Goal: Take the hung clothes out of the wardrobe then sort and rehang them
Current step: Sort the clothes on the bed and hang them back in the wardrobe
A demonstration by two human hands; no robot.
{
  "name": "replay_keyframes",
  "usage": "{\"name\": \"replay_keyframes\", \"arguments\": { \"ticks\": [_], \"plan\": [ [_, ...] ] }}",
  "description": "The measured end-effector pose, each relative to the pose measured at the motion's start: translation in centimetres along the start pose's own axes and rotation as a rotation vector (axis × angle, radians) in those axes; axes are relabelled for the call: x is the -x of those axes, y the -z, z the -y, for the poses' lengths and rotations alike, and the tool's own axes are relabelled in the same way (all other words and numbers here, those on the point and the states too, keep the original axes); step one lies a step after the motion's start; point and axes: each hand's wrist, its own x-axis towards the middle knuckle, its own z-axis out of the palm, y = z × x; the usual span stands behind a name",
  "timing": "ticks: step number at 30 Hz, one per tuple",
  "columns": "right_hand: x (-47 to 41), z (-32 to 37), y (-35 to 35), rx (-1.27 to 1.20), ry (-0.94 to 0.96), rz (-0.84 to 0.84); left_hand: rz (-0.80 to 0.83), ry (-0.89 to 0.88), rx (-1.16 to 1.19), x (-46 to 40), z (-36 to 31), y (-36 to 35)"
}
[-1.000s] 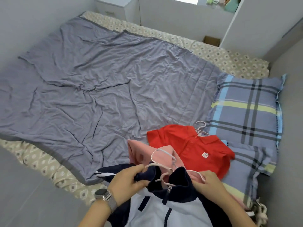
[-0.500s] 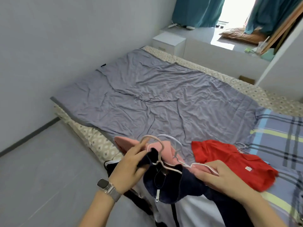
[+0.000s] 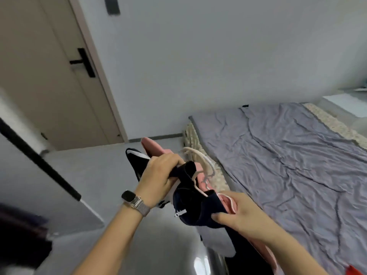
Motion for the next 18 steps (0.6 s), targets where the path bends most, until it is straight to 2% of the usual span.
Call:
{"name": "replay_keyframes", "arguments": {
  "ticks": [2,3,6,7,9,11,14,18],
  "plan": [
    [-2.3,1.2,-2.0,-0.114,0.034,0.067,-0.172,0.136,-0.056,1.6,1.2,1.7],
    [-3.5,1.8,-3.0,-0.180,0.052,0.118,-0.299,0.266,-0.074,2.5,1.4,2.4],
    [-7.0,3.5,-6.0,-0.350,0.060,0.208,-0.716,0.839,0.040,6.1,1.7,3.7],
    [-8.2,4.1,-7.1,-0.375,0.065,0.236,-0.754,0.997,0.190,7.4,1.4,3.9],
    [-10.2,5.3,-9.6,-0.382,0.074,0.291,-0.669,1.178,0.539,9.2,0.3,3.8],
    [-11.5,6.3,-12.3,-0.414,0.075,0.372,-0.642,1.234,0.740,10.1,-0.7,3.7],
    [-12.7,7.6,-15.6,-0.423,0.071,0.503,-0.774,1.264,0.859,10.9,-0.5,4.4],
    [-13.3,8.9,-18.8,-0.293,0.153,0.649,-0.990,1.255,0.998,12.7,-0.8,5.7]
  ]
}}
